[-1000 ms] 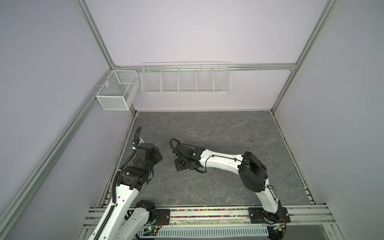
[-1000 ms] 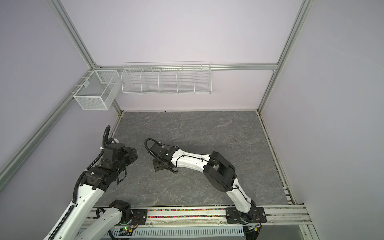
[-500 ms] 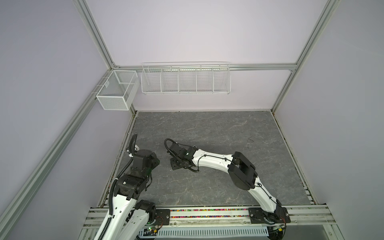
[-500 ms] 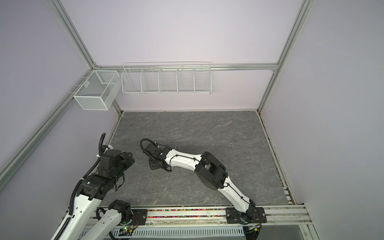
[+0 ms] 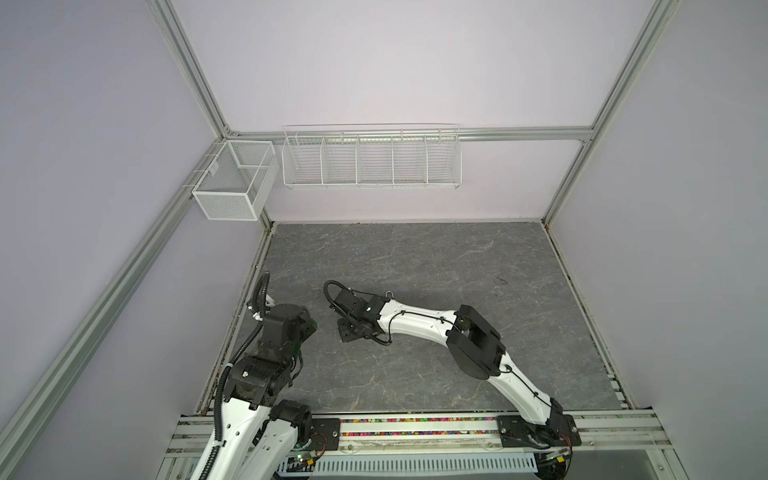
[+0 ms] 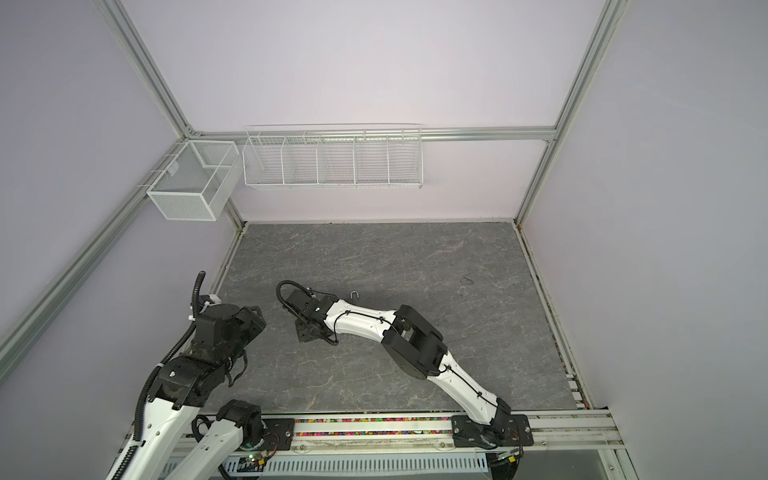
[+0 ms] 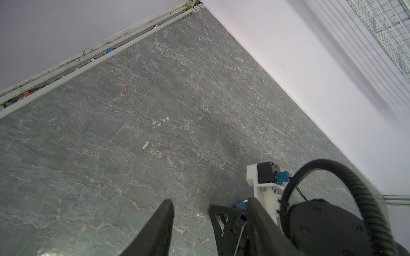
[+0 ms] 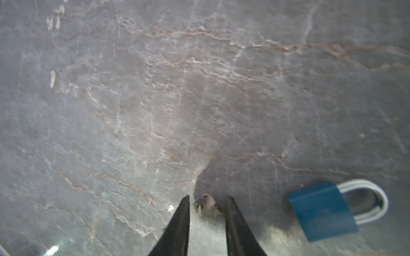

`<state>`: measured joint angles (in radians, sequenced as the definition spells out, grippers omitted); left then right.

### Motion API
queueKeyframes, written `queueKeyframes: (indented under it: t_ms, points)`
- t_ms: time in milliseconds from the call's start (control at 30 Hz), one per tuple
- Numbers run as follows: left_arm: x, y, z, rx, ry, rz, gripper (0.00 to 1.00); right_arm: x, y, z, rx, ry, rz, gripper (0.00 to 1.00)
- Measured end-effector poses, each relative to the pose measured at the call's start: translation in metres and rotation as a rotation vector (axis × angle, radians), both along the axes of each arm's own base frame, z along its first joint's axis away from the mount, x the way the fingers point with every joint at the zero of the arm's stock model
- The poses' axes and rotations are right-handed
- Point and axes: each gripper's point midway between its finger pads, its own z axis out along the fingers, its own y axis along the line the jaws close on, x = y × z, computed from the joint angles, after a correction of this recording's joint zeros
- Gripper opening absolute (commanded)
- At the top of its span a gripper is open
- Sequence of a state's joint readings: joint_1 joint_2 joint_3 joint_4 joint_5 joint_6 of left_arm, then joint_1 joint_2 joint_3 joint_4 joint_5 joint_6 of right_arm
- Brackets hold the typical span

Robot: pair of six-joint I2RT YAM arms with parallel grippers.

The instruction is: Unlock with the key

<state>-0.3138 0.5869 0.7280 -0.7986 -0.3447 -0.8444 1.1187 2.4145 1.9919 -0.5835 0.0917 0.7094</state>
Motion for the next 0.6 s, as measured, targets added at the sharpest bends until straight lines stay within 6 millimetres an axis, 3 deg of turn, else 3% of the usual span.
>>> queueKeyframes:
  t_ms: [233, 600]
  points:
    - [-0.0015, 0.0007, -0.0029, -0.007, 0.003, 0.008, 0.54, -0.0004, 0.0098, -0.0007, 0.0, -0.003, 0.018, 0.24]
    - [-0.0017, 0.0004, -0.0054, -0.013, 0.008, 0.01, 0.54, -0.0038, 0.0015, -0.0016, -0.069, -0.038, 0.041, 0.17]
